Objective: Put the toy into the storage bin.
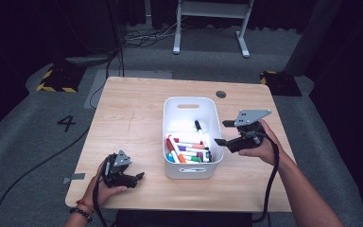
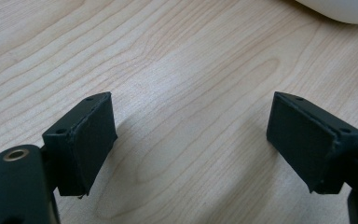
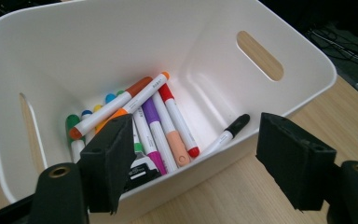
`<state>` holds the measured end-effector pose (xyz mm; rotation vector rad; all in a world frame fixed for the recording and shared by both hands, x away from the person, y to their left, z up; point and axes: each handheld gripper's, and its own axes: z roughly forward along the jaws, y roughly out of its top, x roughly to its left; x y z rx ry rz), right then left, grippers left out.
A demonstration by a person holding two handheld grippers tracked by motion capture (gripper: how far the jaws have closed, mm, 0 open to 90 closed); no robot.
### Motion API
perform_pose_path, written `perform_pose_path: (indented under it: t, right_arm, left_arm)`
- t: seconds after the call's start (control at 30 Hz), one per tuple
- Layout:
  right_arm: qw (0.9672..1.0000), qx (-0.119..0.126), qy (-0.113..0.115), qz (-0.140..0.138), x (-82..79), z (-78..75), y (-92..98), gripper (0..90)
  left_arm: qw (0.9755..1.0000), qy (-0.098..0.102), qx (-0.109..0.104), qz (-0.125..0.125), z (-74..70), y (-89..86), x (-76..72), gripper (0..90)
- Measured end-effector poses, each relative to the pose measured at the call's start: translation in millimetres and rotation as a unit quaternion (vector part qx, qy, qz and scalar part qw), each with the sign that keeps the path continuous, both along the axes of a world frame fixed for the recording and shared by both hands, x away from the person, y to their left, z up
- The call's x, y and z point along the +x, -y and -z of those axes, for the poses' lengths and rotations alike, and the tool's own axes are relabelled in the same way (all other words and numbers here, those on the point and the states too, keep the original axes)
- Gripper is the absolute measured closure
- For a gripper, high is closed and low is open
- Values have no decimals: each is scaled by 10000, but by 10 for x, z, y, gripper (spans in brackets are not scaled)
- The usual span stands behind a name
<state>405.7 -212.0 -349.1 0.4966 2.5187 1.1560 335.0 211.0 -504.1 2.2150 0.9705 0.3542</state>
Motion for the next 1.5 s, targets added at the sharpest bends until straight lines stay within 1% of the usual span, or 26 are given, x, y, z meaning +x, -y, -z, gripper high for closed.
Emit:
perform_pose_path:
  t: [0.2, 0.37, 0.4, 0.57, 0.63, 0.93, 0.97, 1.1, 1.13, 1.17, 1.2, 1.27, 1.3, 1.33, 1.5]
  right_arm:
    - [9997, 93, 20, 227, -33, -12, 141, 278]
    - [9992, 224, 10, 331, -59, -3, 251, 278]
    - [9992, 209, 31, 329, -60, 2, 272, 278]
    - [9986, 220, -9, 488, -85, 53, 374, 278]
    - [9985, 210, 2, 497, -87, 74, 408, 278]
    - [9974, 1, 18, 727, -100, 229, 532, 278]
    - [9970, -13, -17, 767, -102, 250, 542, 278]
    - [9965, -140, -12, 826, -92, 348, 561, 279]
    - [9962, -193, 0, 852, -92, 371, 565, 279]
    - [9955, -252, -34, 909, -100, 401, 564, 278]
    - [9950, -306, -7, 949, -103, 419, 562, 278]
    - [9951, -356, 2, 919, -101, 468, 566, 276]
    - [9952, -364, -39, 905, -104, 487, 568, 275]
    - [9949, -373, -25, 937, -107, 515, 567, 275]
    - [9942, -438, -139, 974, -111, 645, 589, 275]
  left_arm:
    - [10000, 0, -1, -1, 0, 0, 0, 158]
    - [10000, 0, -1, 0, 0, 0, 0, 158]
    - [10000, -1, -3, 0, 0, 0, 0, 158]
    - [10000, 0, -2, 0, 0, 0, 0, 158]
    - [10000, -1, -1, -1, 0, 0, 0, 158]
    - [10000, 6, 3, 0, 0, -1, 1, 157]
    - [10000, -2, -3, 0, 0, 0, 0, 158]
    - [10000, 1, -1, -1, 0, 0, 0, 158]
    - [10000, 0, -1, 1, 0, 0, 0, 158]
    - [10000, 1, -1, -2, 0, 0, 0, 158]
    - [10000, 0, 1, 2, 0, 0, 0, 158]
    - [10000, -1, 2, 3, 0, 0, 0, 158]
    - [10000, -1, 1, 1, 0, 0, 0, 158]
    - [10000, -1, 0, 1, 0, 0, 0, 158]
    - [10000, 0, -1, 1, 0, 0, 0, 158]
